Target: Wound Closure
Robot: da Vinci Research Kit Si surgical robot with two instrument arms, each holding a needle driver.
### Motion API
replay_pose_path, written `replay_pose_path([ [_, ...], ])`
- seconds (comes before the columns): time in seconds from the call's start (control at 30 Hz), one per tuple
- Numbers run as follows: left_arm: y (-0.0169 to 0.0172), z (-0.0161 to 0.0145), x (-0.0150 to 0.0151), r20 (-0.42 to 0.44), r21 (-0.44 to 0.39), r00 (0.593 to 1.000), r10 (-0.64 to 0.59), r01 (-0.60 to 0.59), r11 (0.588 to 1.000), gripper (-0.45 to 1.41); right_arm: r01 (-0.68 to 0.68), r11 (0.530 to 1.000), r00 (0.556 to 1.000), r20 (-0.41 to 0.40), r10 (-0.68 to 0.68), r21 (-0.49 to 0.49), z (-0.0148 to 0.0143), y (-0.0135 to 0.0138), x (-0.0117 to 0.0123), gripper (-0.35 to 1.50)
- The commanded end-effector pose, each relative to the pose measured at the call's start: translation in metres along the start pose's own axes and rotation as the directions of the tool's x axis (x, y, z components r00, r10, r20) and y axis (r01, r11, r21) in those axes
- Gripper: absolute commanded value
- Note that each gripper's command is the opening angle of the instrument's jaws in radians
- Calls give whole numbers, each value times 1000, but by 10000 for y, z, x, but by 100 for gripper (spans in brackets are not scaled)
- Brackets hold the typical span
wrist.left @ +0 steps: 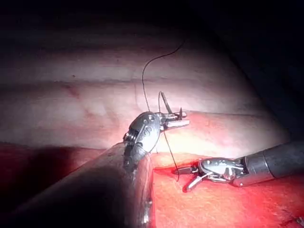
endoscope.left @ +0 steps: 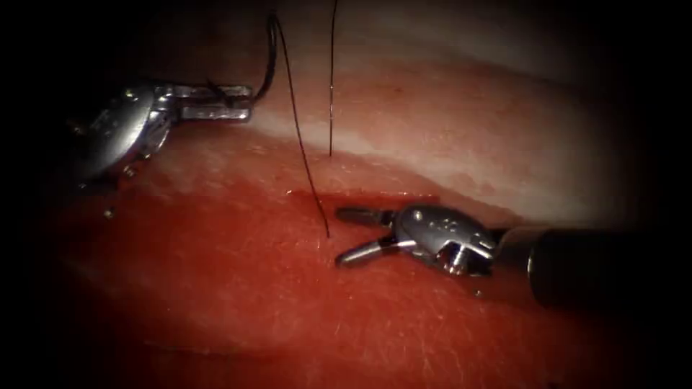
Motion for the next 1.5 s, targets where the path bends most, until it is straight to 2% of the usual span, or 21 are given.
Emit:
replay_pose_path([
  [0.03, -3, 2, -2, -5, -5, 1000, 1, -1, 1000, -45, 2, 1000, 1000, -2, -2, 3, 13, 1, -2, 138],
  [0.47, 2, 1, 5, -10, -12, 1000, 1, -1, 1000, -45, -20, 999, 1000, 1, 20, 37, 27, -4, -7, 126],
  [0.5, 2, 1, 5, -10, -12, 1000, 7, -7, 1000, -45, -19, 999, 1000, 1, 19, 36, 27, -3, -9, 103],
  [0.6, 3, -1, 5, -10, -14, 1000, 1, -1, 1000, -45, -18, 999, 1000, 2, 18, 40, 22, -4, -9, 49],
  [0.63, 3, -1, 5, -10, -14, 1000, 1, -1, 1000, -45, -18, 999, 1000, 2, 18, 40, 22, -4, -9, 49],
  [0.67, 4, -3, 5, -19, -24, 1000, -11, 10, 1000, -45, -19, 999, 1000, 14, 18, 46, 18, -8, -7, 14],
  [0.73, 5, -4, 5, -19, -26, 1000, -16, 16, 1000, -45, -19, 999, 1000, 17, 18, 51, 14, -13, -5, 2],
  [0.8, 6, -6, 5, -23, -33, 999, -22, 21, 999, -45, -19, 998, 1000, 17, 18, 59, 10, -23, -1, -1],
  [1.07, 21, -12, 17, -39, -55, 998, -43, 41, 998, -45, -9, 997, 1000, 17, 7, 83, -9, -66, 3, 0],
  [1.17, 27, -13, 25, -49, -69, 998, -44, 40, 997, -45, 5, 996, 1000, 20, -7, 88, -15, -81, 6, -30],
  [1.3, 31, -12, 31, -55, -77, 997, -44, 40, 996, -45, 20, 996, 1000, 20, -22, 91, -20, -84, 10, -30],
  [1.33, 32, -12, 32, -56, -78, 997, -44, 40, 996, -45, 20, 996, 1000, 20, -22, 91, -20, -84, 10, -23],
  [1.37, 33, -11, 32, -57, -79, 997, -44, 40, 996, -45, 26, 995, 999, 19, -28, 91, -20, -84, 10, -12],
  [1.43, 33, -11, 33, -59, -82, 997, -44, 39, 996, -45, 48, 995, 999, 10, -49, 89, -21, -81, 10, 41],
  [1.5, 32, -11, 32, -60, -82, 997, -44, 39, 996, -45, 79, 994, 997, -11, -78, 79, -21, -73, 11, 69],
])
